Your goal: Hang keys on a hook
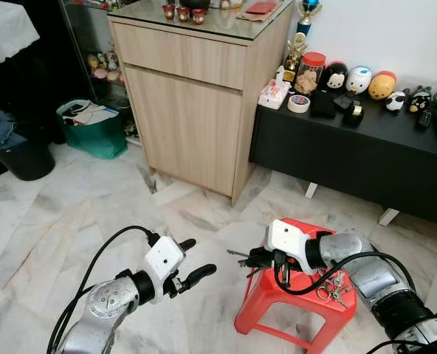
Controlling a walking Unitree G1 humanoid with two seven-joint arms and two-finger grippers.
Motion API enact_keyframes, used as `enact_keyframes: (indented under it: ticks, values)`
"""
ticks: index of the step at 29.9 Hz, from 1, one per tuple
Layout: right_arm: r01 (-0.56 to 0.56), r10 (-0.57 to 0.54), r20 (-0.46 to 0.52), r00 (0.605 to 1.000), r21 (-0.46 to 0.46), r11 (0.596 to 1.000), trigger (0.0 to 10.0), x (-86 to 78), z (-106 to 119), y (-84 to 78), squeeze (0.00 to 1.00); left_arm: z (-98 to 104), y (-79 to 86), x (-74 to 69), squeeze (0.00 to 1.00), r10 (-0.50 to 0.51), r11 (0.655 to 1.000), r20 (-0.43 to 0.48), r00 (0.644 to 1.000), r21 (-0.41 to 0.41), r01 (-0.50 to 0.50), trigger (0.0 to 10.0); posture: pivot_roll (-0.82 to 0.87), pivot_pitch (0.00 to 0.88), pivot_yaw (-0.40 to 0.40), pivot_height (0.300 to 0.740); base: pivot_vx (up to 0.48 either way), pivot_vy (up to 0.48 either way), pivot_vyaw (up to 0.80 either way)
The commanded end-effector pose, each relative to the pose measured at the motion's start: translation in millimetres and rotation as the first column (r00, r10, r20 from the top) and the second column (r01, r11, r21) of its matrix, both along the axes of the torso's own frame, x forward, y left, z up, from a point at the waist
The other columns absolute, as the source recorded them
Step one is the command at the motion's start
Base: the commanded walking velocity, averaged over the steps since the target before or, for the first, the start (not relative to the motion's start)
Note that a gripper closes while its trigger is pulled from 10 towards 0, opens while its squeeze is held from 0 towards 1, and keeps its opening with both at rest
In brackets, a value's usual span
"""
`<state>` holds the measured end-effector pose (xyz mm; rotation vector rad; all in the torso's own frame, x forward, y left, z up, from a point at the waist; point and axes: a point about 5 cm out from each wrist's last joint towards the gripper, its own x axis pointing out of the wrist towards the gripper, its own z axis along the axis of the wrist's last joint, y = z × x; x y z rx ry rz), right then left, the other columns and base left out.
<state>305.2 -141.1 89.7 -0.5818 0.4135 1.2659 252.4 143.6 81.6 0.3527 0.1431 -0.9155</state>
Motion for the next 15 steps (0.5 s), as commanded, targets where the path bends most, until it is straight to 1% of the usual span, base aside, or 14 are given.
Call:
enact_keyframes:
  ticks: [1, 3, 5, 9, 12, 15]
  values:
    - [-0.065, 0.066, 0.028, 0.997, -0.013, 0.998, 10.0, 0.9, 7.4, 3.1, 0.0, 2.4, -3.6, 1.4, 0.0, -0.062, 0.997, 0.029, 0.998, 0.057, 0.06, 10.0, 0.09, 0.037, -0.043, 0.74, 0.0, 0.0, 0.0]
    - [-0.079, 0.08, 0.028, 0.996, -0.027, 0.996, 10.0, 0.4, 7.2, 3.5, 0.0, 0.8, -3.7, 2.3, 0.0, -0.082, 0.992, 0.034, 0.996, 0.095, 0.078, 10.0, 0.09, 0.041, -0.043, 0.74, 0.0, 0.0, 0.0]
    - [-0.096, 0.097, 0.036, 0.995, -0.025, 0.995, 10.0, -0.4, 7.6, 5.0, 0.0, 1.5, -4.2, 4.5, 0.0, -0.081, 0.992, 0.051, 0.995, 0.098, 0.076, 10.0, 0.09, 0.045, -0.041, 0.74, 0.0, 0.0, 0.0]
    - [-0.138, 0.139, 0.034, 0.99, -0.022, 0.99, 10.0, -4.0, 8.4, 7.7, 0.0, 3.6, -5.6, 7.0, 0.0, -0.079, 0.994, 0.054, 0.995, 0.077, 0.074, 10.0, 0.09, 0.049, -0.036, 0.74, 0.0, 0.0, 0.0]
    - [-0.162, 0.163, 0.04, 0.986, -0.015, 0.987, 10.0, -6.6, 9.2, 9.4, 0.0, 4.5, -10.2, 6.5, 0.0, -0.104, 0.993, 0.033, 0.994, 0.058, 0.102, 10.0, 0.09, 0.057, -0.036, 0.74, 0.0, 0.0, 0.0]
    - [-0.175, 0.175, 0.045, 0.983, -0.01, 0.985, 10.0, -7.7, 9.8, 10.7, 0.0, 5.8, -13.5, 6.6, 0.0, -0.118, 0.992, 0.035, 0.992, 0.049, 0.116, 10.0, 0.09, 0.06, -0.035, 0.74, 0.0, 0.0, 0.0]
